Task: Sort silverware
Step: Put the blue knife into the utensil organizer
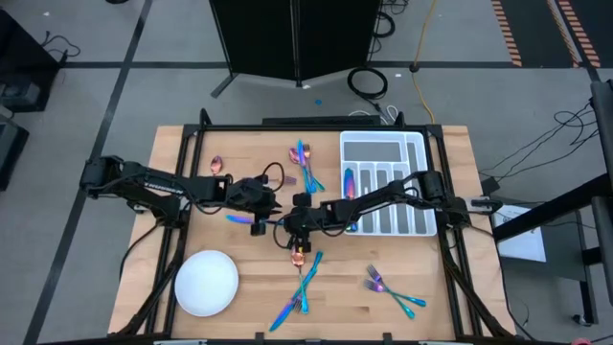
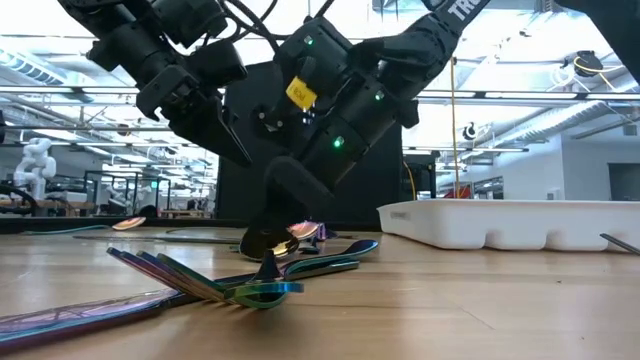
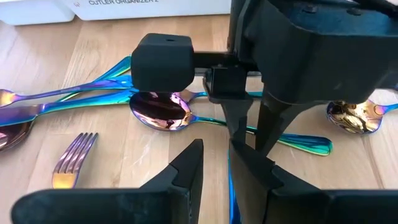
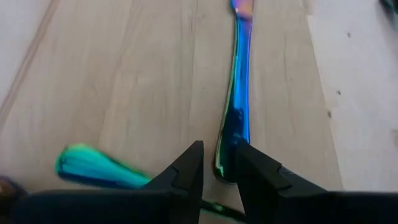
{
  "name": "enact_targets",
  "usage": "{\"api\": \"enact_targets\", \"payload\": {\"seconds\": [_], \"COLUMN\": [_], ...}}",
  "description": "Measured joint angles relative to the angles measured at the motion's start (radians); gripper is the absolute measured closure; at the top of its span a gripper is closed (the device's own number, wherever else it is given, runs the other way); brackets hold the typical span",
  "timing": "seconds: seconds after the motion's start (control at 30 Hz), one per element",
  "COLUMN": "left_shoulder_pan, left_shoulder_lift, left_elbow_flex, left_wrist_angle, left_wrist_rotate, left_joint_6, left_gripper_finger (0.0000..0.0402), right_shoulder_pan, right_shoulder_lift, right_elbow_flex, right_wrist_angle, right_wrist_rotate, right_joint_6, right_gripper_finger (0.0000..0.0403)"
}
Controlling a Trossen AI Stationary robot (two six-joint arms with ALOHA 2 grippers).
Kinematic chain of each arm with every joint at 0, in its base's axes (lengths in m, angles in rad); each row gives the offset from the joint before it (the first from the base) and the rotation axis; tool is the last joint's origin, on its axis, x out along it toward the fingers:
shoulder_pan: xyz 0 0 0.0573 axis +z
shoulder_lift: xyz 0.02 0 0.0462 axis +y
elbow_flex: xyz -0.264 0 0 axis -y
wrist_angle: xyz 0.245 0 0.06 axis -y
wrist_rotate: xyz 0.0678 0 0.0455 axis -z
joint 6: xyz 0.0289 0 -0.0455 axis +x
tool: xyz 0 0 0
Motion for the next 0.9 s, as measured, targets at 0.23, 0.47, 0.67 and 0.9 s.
{"api": "enact_targets", "payload": {"seconds": [0.23,0.47,0.67,0.9], "left_shoulder_pan": [0.000,0.000,-0.029,-0.044], "left_shoulder_lift": [0.000,0.000,0.009,0.068], "left_elbow_flex": [0.000,-0.001,-0.001,-0.001], "left_wrist_angle": [-0.031,-0.274,-0.240,-0.248], "left_wrist_rotate": [0.000,0.029,0.065,0.062], "left_joint_6": [-0.020,-0.106,-0.111,-0.060], "left_gripper_finger": [0.0322,0.0322,0.0322,0.0322], "right_shoulder_pan": [0.000,-0.001,-0.008,-0.011], "right_shoulder_lift": [0.014,0.015,0.016,0.016], "right_elbow_flex": [0.002,0.002,0.002,0.002], "right_wrist_angle": [0.016,0.000,-0.007,-0.016], "right_wrist_rotate": [0.002,0.004,0.002,0.005], "right_joint_6": [0.009,0.040,0.090,0.096], "right_gripper_finger": [0.0325,0.0325,0.0326,0.0326]}}
